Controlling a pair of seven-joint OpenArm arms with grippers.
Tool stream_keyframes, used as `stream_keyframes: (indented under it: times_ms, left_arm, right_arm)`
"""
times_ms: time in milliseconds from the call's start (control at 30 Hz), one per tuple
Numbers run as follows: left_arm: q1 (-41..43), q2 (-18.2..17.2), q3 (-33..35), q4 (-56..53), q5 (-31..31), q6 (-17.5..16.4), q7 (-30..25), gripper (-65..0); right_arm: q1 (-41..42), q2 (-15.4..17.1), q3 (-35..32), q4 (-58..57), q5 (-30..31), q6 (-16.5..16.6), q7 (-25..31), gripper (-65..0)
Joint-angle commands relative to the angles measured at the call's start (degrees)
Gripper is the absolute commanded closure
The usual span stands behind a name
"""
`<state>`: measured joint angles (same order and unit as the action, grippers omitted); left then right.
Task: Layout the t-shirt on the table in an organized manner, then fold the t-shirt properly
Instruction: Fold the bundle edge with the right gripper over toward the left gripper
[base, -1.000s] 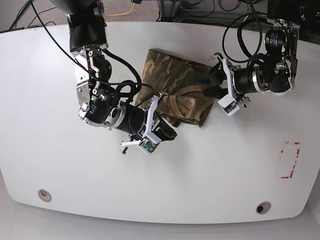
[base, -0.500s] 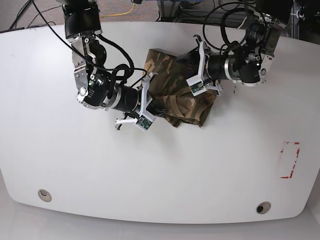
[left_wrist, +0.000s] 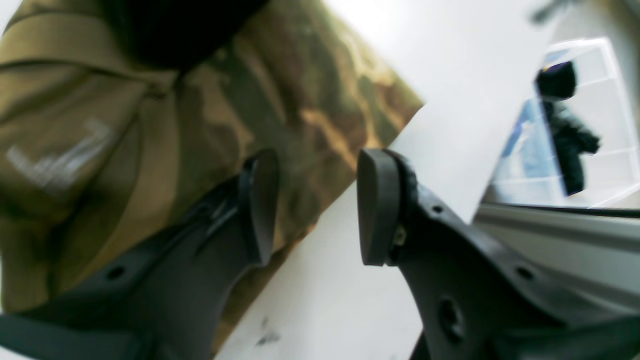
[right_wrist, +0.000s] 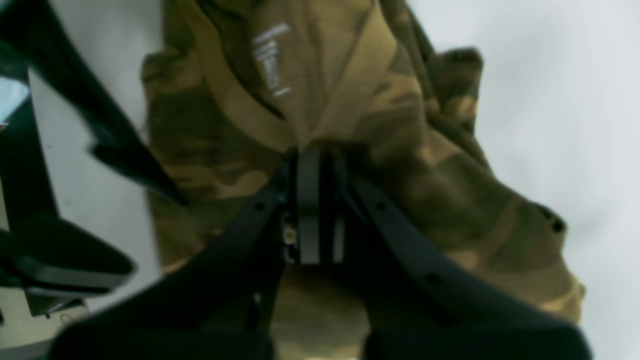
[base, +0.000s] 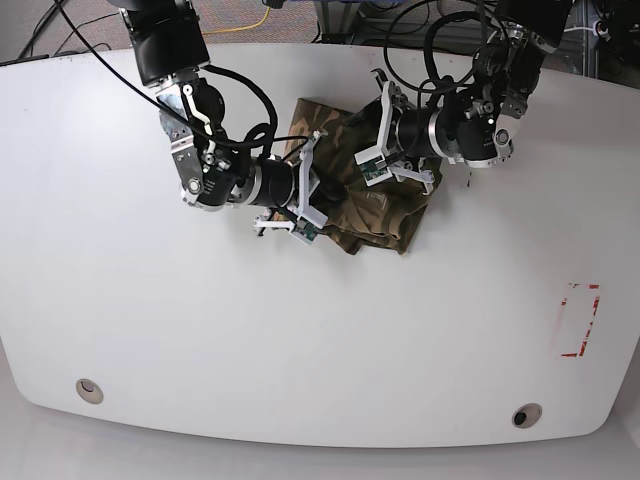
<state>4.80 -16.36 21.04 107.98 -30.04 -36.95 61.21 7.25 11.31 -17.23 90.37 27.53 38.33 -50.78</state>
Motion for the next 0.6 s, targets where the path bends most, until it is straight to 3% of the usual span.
stream_keyframes:
  times_ms: [0,200,567]
  left_arm:
    - [-0.5,0.3,-0.1,-0.2,0.9,-0.3,-0.9,-24.3]
    - [-0.5,0.3,-0.1,-3.3,1.2,-0.4,-0.9,-24.3]
    - [-0.4,0.4,-0.1,-8.2,1.3,-0.4,-1.0,-24.3]
  right_arm:
    - [1.9,0.5,-1.3,-2.6,0.8,0.0,4.2,-2.7]
    - [3.4,0.6,-3.4,-4.8,0.7,0.0,10.3,-2.7]
    - [8.0,0.6,-3.1,-4.3,0.7,-0.3,10.6,-2.4]
